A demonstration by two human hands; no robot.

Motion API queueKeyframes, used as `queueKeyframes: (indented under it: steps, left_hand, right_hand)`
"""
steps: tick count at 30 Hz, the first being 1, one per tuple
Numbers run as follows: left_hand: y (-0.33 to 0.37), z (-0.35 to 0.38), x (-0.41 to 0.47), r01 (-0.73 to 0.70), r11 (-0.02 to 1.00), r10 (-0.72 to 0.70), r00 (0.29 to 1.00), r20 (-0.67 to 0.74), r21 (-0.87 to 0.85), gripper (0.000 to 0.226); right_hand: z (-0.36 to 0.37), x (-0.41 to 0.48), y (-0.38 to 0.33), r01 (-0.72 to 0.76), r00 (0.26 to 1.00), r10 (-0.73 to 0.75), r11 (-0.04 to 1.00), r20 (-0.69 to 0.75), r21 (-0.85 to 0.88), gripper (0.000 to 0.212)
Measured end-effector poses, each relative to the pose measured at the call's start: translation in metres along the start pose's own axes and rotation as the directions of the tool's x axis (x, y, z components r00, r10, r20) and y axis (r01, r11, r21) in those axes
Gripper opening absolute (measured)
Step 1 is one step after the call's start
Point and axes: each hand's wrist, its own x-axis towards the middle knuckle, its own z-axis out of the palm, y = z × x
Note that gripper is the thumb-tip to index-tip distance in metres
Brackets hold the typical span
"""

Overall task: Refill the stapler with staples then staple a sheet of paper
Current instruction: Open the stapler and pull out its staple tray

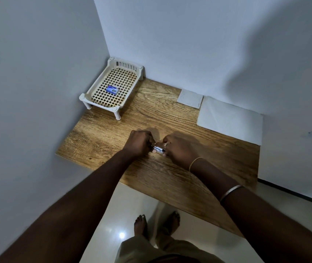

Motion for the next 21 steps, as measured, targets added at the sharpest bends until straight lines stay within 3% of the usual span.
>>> queueKeyframes:
  steps: [4, 7, 13, 16, 21]
  left_hand:
    - [-0.001, 0.000, 0.000, -0.007, 1.000, 0.007, 1.000, 0.000, -0.002, 0.026]
    - [-0.001, 0.001, 0.001, 0.009, 1.000, -0.009, 1.000, 0.005, -0.003, 0.026]
    - [-0.002, 0.004, 0.001, 0.019, 1.000, -0.020, 1.000, -0.015, -0.015, 0.024]
    - [-0.002, 0.004, 0.000, 0.007, 0.999, -0.007, 1.000, -0.011, -0.038, 0.022]
    - [-0.003, 0.007, -0.004, -0.035, 0.997, 0.034, 0.999, -0.008, -0.063, 0.028]
  right_hand:
    - [0.004, 0.002, 0.003, 0.080, 0.995, -0.071, 0.988, 0.070, -0.129, 0.027]
    - [0.005, -0.006, 0.009, 0.123, 0.992, -0.119, 0.983, 0.035, -0.137, 0.010]
    - [0.016, -0.034, 0.022, -0.009, 1.000, 0.010, 0.998, -0.013, 0.055, 0.005]
    - [0.024, -0.040, 0.020, -0.030, 0.998, 0.038, 0.990, -0.059, 0.141, 0.010]
    - [0.034, -0.048, 0.018, -0.103, 0.982, 0.132, 0.973, -0.132, 0.207, 0.037]
